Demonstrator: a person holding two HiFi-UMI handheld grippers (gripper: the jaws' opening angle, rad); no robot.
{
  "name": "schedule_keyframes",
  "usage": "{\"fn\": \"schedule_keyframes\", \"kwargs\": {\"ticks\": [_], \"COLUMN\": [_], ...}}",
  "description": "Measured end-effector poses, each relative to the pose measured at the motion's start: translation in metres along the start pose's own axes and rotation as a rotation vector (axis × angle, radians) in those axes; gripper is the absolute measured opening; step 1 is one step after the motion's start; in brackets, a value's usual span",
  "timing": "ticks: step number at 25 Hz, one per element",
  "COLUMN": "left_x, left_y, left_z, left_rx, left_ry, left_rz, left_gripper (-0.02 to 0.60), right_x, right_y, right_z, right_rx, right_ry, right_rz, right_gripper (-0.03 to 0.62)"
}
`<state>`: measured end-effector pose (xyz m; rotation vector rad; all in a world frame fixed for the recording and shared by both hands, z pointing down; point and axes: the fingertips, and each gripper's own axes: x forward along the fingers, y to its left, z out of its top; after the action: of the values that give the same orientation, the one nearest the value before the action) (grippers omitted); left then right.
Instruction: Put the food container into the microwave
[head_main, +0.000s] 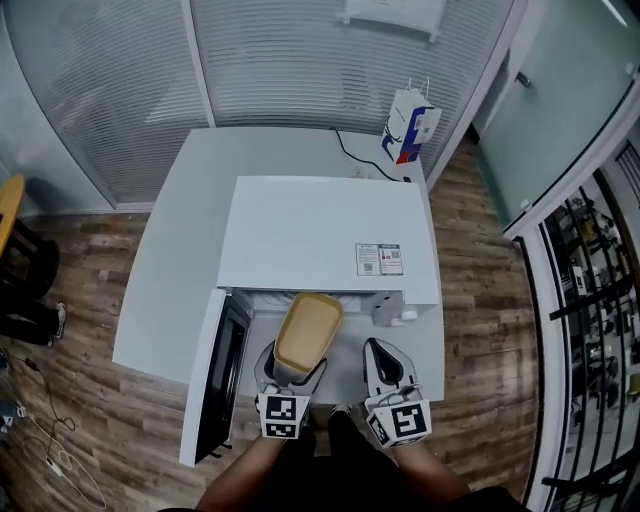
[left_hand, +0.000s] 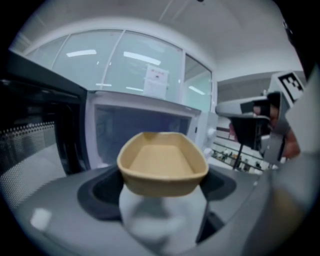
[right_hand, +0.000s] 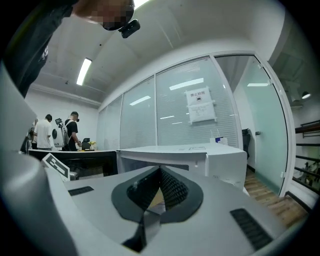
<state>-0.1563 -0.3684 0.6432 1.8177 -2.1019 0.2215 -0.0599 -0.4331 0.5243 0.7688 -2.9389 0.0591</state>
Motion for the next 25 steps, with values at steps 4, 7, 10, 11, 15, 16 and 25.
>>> {"fn": "schedule_keyframes", "kwargs": {"ticks": [4, 7, 10, 11, 15, 16, 25], "left_x": [0.016, 0.029, 0.045, 0.051, 0.072, 0.077, 0.117], "left_y": [0.006, 0.017, 0.029, 0.032, 0.038, 0.04, 0.06], "left_z": [-0.007, -0.01, -0.011, -0.011, -0.004, -0.002, 0.004], "left_rx": [-0.011, -0.027, -0.023, -0.018, 0.004, 0.004, -0.022], "left_ry": [0.015, 0.022, 0.036, 0.038, 0.03, 0.029, 0.038], "left_rz": [0.035, 0.086, 0.13, 0.139, 0.162, 0.168, 0.245], "left_gripper": [0.472, 0.472, 0.472, 0.472, 0.474, 0.474, 0.476], "right_x": [0.012, 0.021, 0.029, 0.031, 0.041, 0.044, 0.061], "right_y": [0.005, 0.002, -0.001, -0.002, -0.008, -0.009, -0.026], "right_z": [-0.005, -0.014, -0.024, -0.028, -0.041, -0.043, -0.06], "right_rx": [0.006, 0.012, 0.016, 0.017, 0.022, 0.023, 0.02], "right_ry": [0.01, 0.031, 0.047, 0.053, 0.078, 0.081, 0.108], "right_rz": [0.055, 0.071, 0.085, 0.089, 0.102, 0.107, 0.119], "right_gripper": [-0.002, -0.002, -0.002, -0.002, -0.002, -0.002, -0.002]}}
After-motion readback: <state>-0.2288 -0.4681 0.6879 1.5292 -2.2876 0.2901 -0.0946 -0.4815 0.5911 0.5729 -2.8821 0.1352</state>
